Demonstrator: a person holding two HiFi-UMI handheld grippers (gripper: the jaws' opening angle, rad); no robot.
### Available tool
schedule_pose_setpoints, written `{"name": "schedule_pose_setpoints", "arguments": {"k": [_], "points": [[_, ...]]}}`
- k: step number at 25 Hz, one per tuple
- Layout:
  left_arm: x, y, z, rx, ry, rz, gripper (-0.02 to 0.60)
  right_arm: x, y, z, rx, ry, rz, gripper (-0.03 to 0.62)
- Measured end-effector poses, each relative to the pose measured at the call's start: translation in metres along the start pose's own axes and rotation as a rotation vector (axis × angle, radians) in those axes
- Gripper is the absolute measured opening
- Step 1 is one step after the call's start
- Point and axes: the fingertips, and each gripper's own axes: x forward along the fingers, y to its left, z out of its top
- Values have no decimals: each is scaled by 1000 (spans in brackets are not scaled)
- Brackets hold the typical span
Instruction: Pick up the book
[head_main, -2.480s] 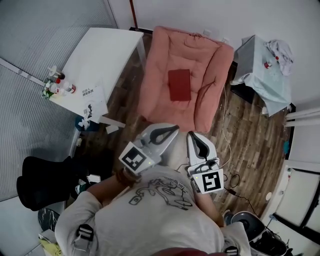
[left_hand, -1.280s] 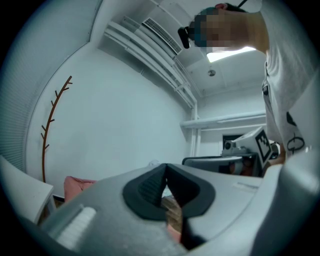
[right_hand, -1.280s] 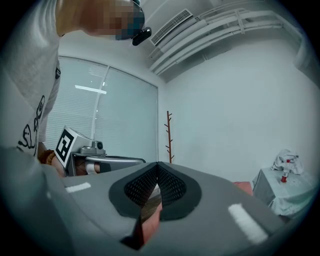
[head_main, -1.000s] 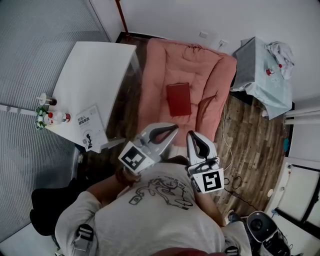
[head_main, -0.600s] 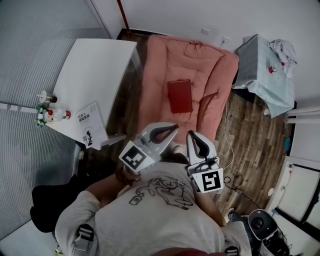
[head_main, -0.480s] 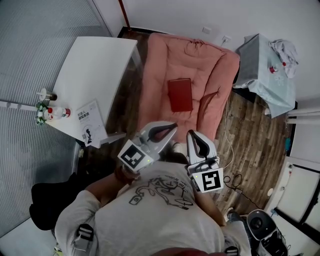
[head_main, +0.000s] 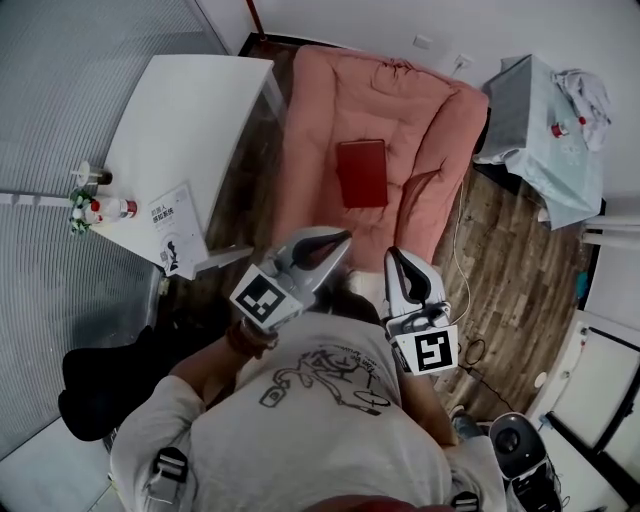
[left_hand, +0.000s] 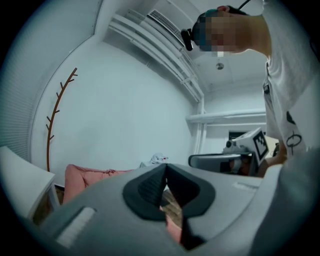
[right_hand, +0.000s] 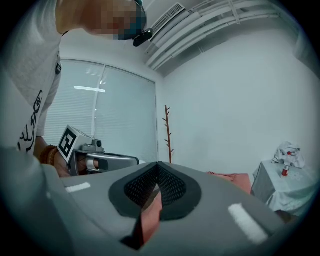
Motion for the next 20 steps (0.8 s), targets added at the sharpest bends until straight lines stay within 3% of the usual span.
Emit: {"name": "schedule_pose_setpoints", "arguments": {"k": [10,20], "points": [[38,10,-24,-7,48,-26,8,14,-37,-29,15,44,32,22],[66,51,-84,-44,91,-28,44,47,-63,-89,81,93,41,66]]}}
